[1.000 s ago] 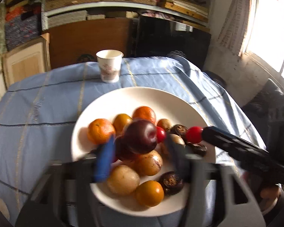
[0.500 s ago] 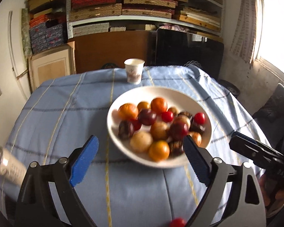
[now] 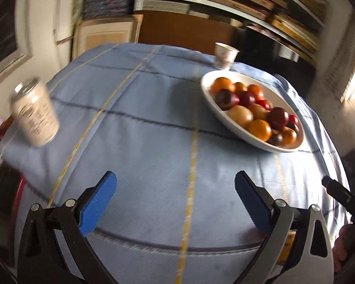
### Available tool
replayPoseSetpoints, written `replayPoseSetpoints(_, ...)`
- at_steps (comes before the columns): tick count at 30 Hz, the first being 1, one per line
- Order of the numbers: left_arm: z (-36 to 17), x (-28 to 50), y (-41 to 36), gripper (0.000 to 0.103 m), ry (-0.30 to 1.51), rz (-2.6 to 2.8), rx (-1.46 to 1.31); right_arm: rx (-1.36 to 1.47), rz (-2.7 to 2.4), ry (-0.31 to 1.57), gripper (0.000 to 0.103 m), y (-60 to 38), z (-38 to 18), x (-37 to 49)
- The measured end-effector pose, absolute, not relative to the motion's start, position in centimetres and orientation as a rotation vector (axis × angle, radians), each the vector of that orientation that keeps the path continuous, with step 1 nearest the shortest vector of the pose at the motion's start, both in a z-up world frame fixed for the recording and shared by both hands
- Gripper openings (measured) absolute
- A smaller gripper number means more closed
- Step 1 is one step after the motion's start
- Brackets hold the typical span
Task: Organize fruits
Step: 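Move both tools back toward the last onion and tomato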
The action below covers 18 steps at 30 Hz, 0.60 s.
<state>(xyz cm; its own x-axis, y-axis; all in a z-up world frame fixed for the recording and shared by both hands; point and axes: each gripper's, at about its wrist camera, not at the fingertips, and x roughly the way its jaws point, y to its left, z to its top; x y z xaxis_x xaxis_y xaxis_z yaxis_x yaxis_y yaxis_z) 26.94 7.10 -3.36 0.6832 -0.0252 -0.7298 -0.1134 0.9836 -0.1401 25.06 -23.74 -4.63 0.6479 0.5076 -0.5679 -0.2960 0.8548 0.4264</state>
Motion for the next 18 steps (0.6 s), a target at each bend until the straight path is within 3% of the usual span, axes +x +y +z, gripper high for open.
replayPoseSetpoints(4, -3.5, 26.4, 7.7, 0.098, 0.809, 0.089, -0.169, 0.276, 0.461, 0.743, 0.087, -23.0, -4.7, 24.8)
replayPoseSetpoints(18, -3.7, 26.4, 6.8, 0.098, 0.829, 0.049, -0.162, 0.308, 0.418, 0.797, 0.087, -22.5, -4.9, 24.0)
